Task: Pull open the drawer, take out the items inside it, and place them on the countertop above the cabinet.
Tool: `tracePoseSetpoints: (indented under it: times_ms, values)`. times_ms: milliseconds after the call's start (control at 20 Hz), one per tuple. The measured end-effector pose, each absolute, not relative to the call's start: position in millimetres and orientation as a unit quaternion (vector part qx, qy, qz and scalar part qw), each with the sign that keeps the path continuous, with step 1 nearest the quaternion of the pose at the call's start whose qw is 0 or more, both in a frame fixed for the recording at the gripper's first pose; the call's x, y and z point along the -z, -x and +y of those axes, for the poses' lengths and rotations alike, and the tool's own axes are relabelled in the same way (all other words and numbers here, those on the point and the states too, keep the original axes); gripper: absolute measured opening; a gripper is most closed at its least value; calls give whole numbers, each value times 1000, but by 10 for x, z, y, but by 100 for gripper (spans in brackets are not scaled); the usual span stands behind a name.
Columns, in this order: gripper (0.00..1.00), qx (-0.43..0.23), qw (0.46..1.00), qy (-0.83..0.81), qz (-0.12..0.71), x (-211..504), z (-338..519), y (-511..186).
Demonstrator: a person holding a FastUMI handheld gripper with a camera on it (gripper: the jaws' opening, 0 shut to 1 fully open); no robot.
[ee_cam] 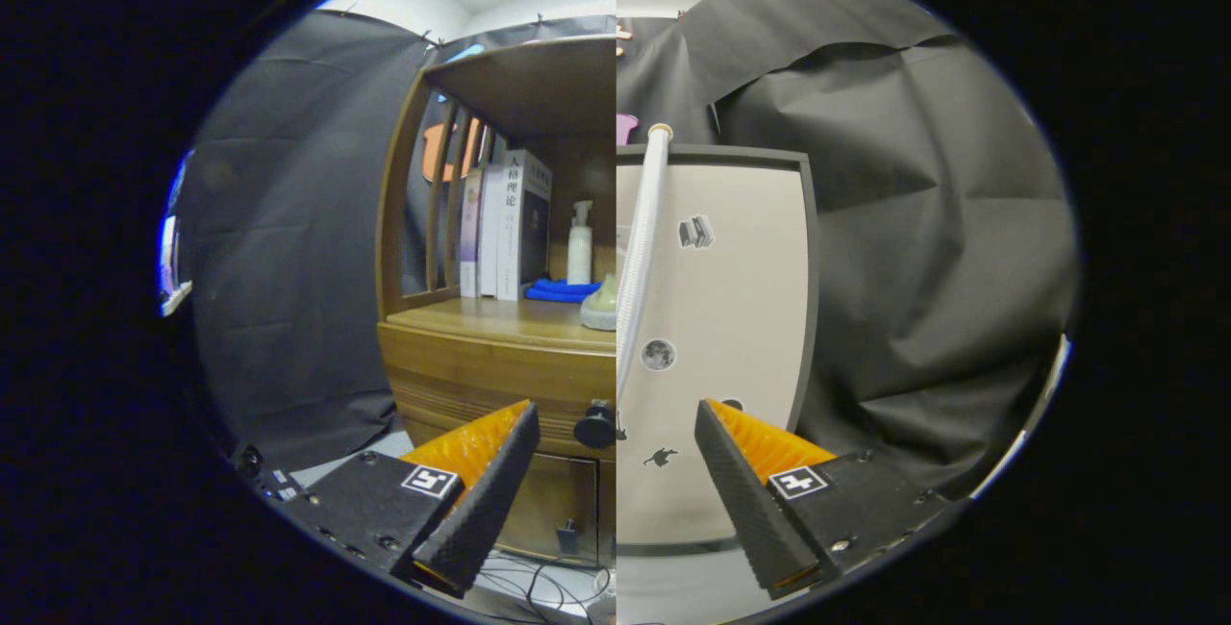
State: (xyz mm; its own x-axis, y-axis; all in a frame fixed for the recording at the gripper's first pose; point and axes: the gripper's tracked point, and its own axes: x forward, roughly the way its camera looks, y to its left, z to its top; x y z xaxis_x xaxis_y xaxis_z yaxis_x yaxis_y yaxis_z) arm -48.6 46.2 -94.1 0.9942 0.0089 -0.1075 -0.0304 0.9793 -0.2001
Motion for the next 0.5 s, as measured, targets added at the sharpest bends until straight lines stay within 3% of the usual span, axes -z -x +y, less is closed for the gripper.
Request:
tracePoseSetpoints:
  times_ms: [500]
  values:
    - [100, -8, 994, 92, 56, 961, 393, 887]
